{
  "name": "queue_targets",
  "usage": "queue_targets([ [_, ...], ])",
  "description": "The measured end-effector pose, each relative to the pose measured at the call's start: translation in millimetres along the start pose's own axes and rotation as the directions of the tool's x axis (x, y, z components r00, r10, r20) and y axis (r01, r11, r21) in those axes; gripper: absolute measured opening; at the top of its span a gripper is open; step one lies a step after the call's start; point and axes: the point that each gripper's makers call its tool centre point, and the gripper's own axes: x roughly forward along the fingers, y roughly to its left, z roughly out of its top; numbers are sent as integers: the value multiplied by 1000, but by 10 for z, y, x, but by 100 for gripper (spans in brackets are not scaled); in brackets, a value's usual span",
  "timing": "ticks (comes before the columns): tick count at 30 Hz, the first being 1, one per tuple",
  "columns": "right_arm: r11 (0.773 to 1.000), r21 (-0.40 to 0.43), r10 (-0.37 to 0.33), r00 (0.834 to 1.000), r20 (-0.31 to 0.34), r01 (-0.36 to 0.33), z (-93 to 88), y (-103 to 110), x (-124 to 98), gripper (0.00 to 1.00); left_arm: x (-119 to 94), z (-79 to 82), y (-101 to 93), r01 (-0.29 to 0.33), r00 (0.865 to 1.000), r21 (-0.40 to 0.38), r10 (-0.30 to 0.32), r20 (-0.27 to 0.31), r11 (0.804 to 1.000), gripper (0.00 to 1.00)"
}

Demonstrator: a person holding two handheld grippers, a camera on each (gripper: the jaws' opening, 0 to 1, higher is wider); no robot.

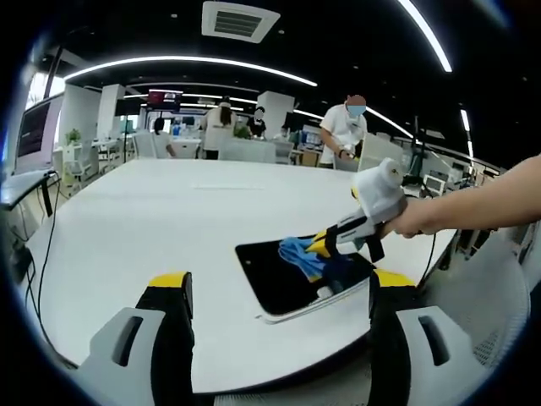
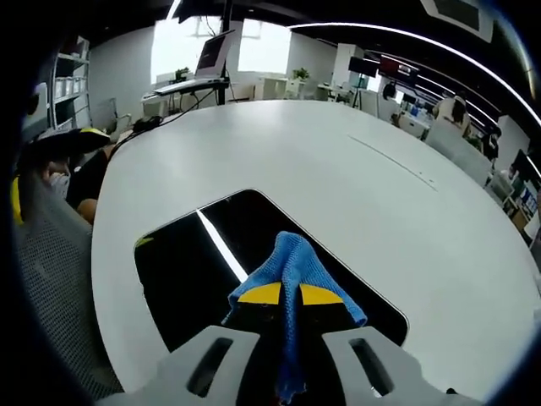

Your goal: Wipe the mirror surface with the cleaning cloth until all visible marks leave the cleaned area.

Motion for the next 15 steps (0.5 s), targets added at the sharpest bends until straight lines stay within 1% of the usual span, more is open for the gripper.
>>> queue_targets([
  [7,1000,14,-19,1000,-8,19,55,-129,90,0,1,-3,-1,0,1000,0,0,0,1000,84],
  [11,1000,-2,-22,1000,-16,22,81,-147,113,0,2,-1,1,-1,1000,-1,1,2,1000,83],
  [15,999,-4,-39,999,-20,39,112,-220,171,0,5,-8,-2,1,1000,-1,-1,-1,1000,83],
])
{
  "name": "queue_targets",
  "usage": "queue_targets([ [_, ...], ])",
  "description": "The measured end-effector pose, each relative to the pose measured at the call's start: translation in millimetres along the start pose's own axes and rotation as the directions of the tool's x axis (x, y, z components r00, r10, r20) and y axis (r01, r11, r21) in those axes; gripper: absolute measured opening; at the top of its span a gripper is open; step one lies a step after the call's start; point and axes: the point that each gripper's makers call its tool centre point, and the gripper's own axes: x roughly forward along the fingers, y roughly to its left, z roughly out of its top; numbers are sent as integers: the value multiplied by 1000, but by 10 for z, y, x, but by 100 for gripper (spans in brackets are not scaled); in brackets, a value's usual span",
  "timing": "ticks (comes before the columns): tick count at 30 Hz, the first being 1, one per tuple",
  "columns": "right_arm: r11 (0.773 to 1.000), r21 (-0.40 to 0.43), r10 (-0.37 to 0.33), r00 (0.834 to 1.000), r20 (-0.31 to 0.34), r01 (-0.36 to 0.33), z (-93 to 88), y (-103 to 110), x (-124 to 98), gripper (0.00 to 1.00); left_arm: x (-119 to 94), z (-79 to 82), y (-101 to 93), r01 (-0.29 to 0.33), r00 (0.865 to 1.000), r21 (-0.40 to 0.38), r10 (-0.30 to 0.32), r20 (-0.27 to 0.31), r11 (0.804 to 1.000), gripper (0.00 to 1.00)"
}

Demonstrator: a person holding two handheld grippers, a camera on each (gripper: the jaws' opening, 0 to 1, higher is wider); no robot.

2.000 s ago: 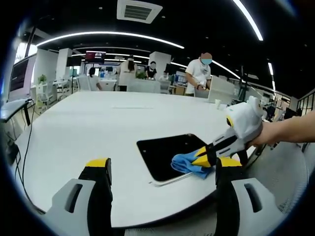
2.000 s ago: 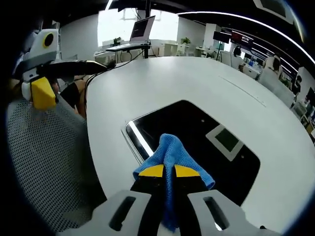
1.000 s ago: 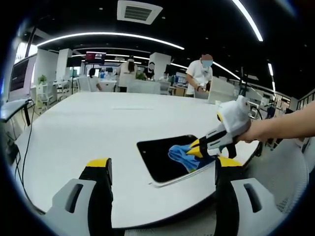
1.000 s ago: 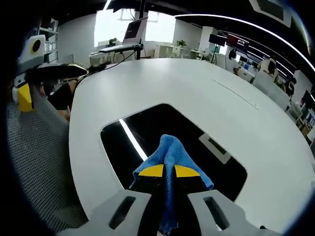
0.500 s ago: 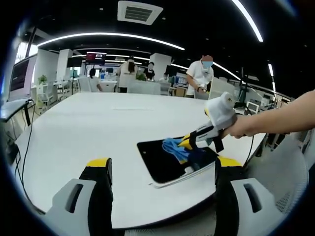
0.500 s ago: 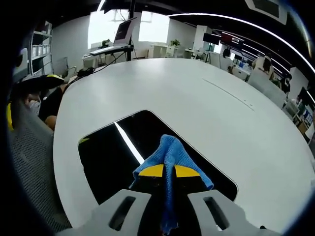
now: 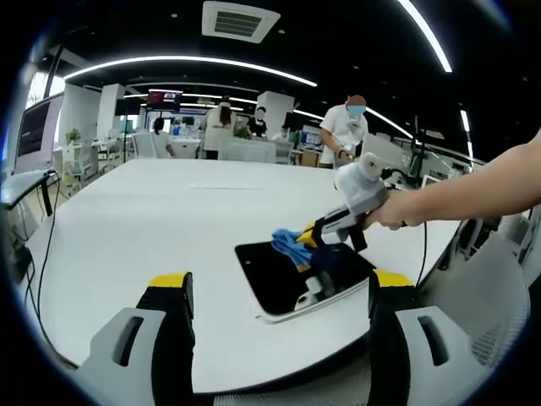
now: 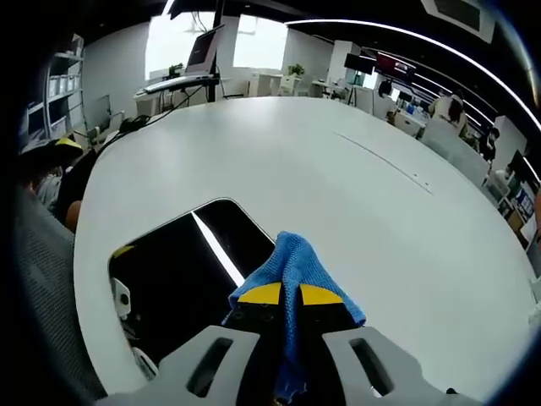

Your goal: Wipe the mirror surface with the cleaning cloth until all visible marks leave the cleaned area.

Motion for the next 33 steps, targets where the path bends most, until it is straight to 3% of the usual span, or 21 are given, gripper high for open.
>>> queue_targets([
  [9,999,-40,-13,1000,-17,12,7,-59,48,0,-2,-6,-9,1,1000,-1,-1,-3,1000,83],
  [13,980,-197,-19,999,-35,12,15,-51,38,0,-2,-14,-12,0,1000,0,0,-7,1000,83],
  [17,978,-209,-23,999,-44,14,-19,-47,-28,0,-3,-20,-14,-2,1000,-1,2,-9,1000,83],
  [25,986,-166,-44,998,-55,34,-191,-219,-176,0,-5,-26,-19,-3,1000,0,3,-13,1000,83],
  [33,998,-38,-60,997,-38,59,-270,-294,-229,0,-8,-27,-27,1,1000,1,-1,-15,1000,83],
])
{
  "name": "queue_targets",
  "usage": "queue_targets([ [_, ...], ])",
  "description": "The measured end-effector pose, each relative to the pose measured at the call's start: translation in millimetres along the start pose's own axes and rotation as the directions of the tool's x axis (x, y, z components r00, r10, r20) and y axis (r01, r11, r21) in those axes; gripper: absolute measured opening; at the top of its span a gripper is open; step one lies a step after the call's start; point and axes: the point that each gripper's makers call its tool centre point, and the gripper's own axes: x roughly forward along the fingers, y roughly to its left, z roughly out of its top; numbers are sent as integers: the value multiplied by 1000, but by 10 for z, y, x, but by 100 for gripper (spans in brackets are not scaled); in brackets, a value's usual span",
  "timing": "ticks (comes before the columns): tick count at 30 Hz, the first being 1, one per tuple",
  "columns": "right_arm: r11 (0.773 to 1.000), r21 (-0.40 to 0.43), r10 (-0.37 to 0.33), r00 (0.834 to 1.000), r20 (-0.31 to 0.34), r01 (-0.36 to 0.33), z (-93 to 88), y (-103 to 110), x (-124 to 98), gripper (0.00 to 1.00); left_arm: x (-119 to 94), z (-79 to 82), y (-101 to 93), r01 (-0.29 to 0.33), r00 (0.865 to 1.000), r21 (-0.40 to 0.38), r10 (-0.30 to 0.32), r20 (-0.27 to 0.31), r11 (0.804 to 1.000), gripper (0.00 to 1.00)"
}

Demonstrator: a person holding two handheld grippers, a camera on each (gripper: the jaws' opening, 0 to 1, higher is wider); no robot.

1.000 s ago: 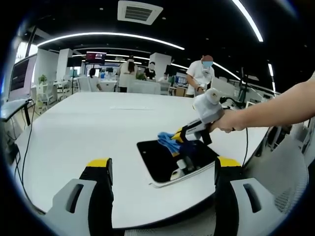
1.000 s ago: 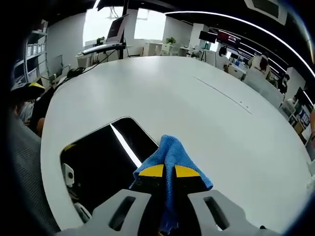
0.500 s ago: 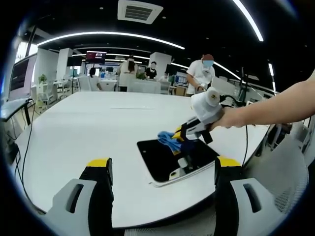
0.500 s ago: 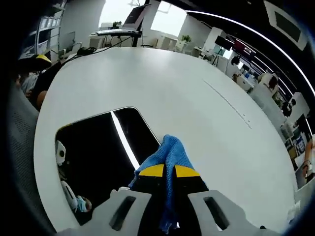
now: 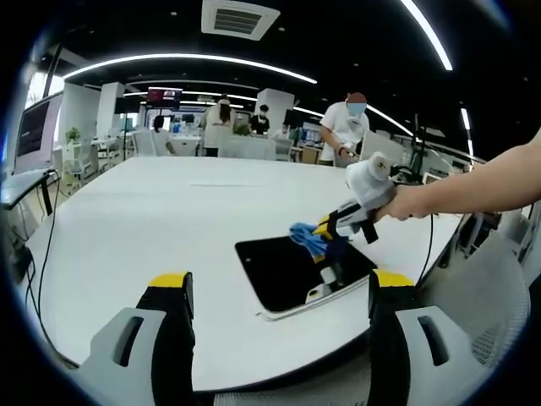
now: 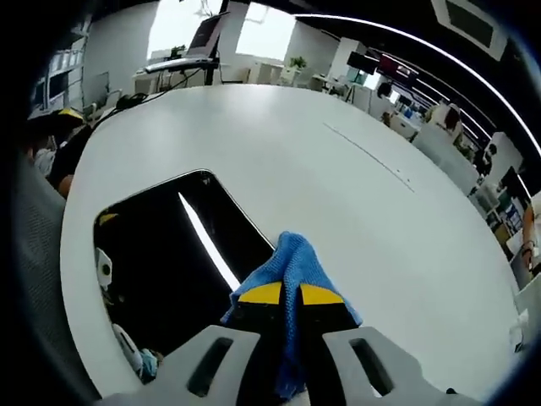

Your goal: Wipe the mirror surface with the cleaning cloth until all visible marks leave the cleaned area.

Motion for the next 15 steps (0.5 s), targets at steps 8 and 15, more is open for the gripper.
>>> queue_targets([
  [8,996,91,-4,1000,-25,7,-20,-2,0,0,8,0,2,4,1000,0,-4,-1,1000,83],
  [15,996,93,-10,999,-35,13,-55,52,-37,0,8,-2,5,7,1000,0,-7,-2,1000,83],
])
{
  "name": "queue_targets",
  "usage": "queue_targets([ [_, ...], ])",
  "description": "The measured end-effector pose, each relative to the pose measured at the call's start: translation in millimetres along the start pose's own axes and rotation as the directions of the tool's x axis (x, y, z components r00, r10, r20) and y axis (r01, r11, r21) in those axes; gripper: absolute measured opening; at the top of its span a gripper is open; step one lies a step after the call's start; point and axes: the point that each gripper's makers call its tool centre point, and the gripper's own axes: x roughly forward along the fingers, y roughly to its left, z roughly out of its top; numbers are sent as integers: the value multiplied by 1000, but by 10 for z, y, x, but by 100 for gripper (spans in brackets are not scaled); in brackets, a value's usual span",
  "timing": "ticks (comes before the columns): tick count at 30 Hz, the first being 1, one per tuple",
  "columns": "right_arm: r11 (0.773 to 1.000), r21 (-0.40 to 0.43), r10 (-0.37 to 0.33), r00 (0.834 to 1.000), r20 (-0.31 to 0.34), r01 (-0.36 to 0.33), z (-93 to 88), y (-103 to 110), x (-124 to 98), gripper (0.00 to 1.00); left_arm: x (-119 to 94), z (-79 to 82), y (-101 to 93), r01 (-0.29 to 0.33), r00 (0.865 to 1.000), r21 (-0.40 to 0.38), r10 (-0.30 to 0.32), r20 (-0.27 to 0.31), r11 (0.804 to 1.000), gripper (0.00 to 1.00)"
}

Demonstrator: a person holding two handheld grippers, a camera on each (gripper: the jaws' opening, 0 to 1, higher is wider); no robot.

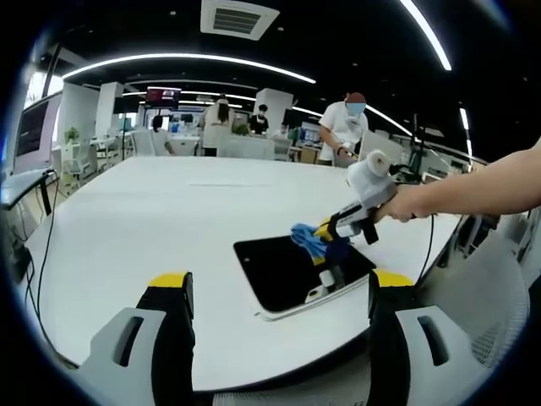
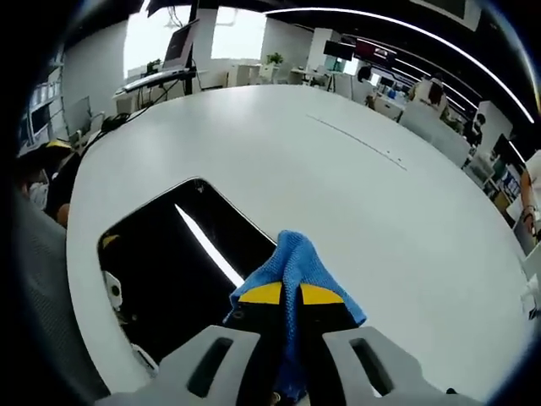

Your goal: Wipe the mirror surface with the cleaning cloth until all visible marks leave the cleaned area.

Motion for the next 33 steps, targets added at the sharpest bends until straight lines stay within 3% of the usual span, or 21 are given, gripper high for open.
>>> queue_targets([
  [33,1000,2,2,1000,21,-2,-298,520,-445,0,-10,22,-9,9,1000,4,-9,8,1000,84],
])
